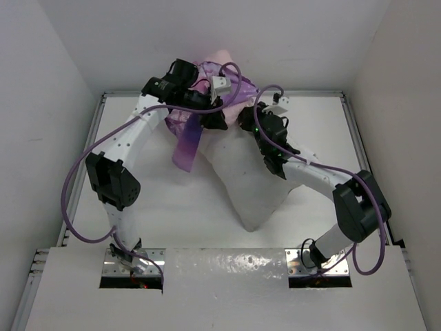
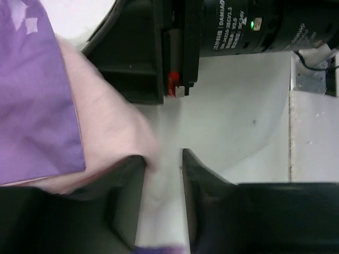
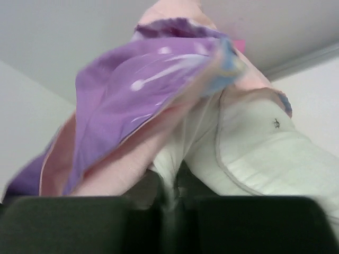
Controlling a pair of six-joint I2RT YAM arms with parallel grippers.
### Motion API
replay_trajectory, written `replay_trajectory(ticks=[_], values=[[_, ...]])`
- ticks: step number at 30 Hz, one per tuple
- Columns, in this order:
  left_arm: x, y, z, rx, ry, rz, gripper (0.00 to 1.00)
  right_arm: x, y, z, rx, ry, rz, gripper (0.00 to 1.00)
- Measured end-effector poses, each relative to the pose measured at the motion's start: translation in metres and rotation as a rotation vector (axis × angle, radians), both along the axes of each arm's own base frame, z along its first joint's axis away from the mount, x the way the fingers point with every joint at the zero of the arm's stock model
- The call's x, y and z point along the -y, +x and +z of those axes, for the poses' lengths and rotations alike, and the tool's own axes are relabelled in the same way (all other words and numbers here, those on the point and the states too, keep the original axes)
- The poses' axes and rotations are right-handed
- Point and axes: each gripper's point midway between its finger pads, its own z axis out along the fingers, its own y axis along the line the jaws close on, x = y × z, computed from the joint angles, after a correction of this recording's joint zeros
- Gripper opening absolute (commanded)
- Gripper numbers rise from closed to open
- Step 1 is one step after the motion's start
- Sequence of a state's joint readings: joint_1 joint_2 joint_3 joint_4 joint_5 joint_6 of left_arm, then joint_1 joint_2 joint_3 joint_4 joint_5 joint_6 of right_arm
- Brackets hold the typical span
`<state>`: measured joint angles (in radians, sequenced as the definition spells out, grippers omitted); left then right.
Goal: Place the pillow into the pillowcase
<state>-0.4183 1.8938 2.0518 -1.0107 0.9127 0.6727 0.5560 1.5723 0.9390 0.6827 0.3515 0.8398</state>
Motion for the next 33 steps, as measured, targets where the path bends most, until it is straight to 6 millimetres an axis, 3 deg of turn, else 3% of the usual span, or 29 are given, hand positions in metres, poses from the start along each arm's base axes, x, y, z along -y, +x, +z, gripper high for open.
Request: replay_trajectory(ticks=[4, 6, 10, 12, 15, 17, 19, 20, 21, 22, 23, 26, 27, 30, 33], values=[[0.000, 0.005, -0.011, -0.030, 0.042, 0.063, 0.58, 0.017, 0.005, -0.022, -0.095, -0.047, -0.071, 0.99], [-0.003, 0.012, -0.011, -0.031, 0.046, 0.100, 0.68, 0.031, 0.011, -0.031, -0.162, -0.106, -0.077, 0.99], [-0.018, 0.024, -0.006, -0.043, 0.038, 0.159, 0.86, 0.078, 0.019, -0.044, -0.314, -0.265, -0.122, 0.99], [-0.038, 0.040, -0.001, -0.034, 0.038, 0.225, 0.96, 0.104, 0.008, -0.050, -0.376, -0.375, -0.145, 0.99], [-0.074, 0.059, 0.001, -0.025, 0.061, 0.341, 1.00, 0.119, -0.022, -0.052, -0.432, -0.533, -0.106, 0.98], [-0.096, 0.067, 0.003, -0.016, 0.074, 0.406, 1.00, 0.123, -0.040, -0.046, -0.436, -0.613, -0.057, 0.65], [-0.115, 0.069, 0.002, -0.015, 0.091, 0.463, 0.92, 0.121, -0.055, -0.036, -0.423, -0.650, 0.001, 0.24], [-0.123, 0.069, 0.000, -0.014, 0.105, 0.489, 0.80, 0.120, -0.063, -0.033, -0.415, -0.668, 0.033, 0.14], [-0.128, 0.068, -0.004, -0.015, 0.120, 0.507, 0.75, 0.117, -0.069, -0.031, -0.410, -0.677, 0.068, 0.18], [-0.132, 0.067, -0.009, -0.016, 0.138, 0.518, 0.73, 0.115, -0.073, -0.030, -0.410, -0.681, 0.091, 0.29], [-0.135, 0.066, -0.014, -0.017, 0.154, 0.524, 0.74, 0.110, -0.078, -0.031, -0.411, -0.685, 0.119, 0.56], [-0.139, 0.063, -0.040, -0.051, 0.204, 0.531, 0.82, 0.093, -0.089, -0.040, -0.416, -0.735, 0.204, 0.84], [-0.139, 0.061, -0.049, -0.069, 0.217, 0.529, 0.84, 0.081, -0.095, -0.043, -0.409, -0.761, 0.247, 0.98], [-0.136, 0.053, -0.071, -0.126, 0.235, 0.502, 0.89, 0.038, -0.115, -0.054, -0.371, -0.842, 0.385, 0.99], [-0.122, 0.042, -0.084, -0.152, 0.243, 0.443, 0.92, 0.008, -0.130, -0.068, -0.357, -0.900, 0.470, 0.99]])
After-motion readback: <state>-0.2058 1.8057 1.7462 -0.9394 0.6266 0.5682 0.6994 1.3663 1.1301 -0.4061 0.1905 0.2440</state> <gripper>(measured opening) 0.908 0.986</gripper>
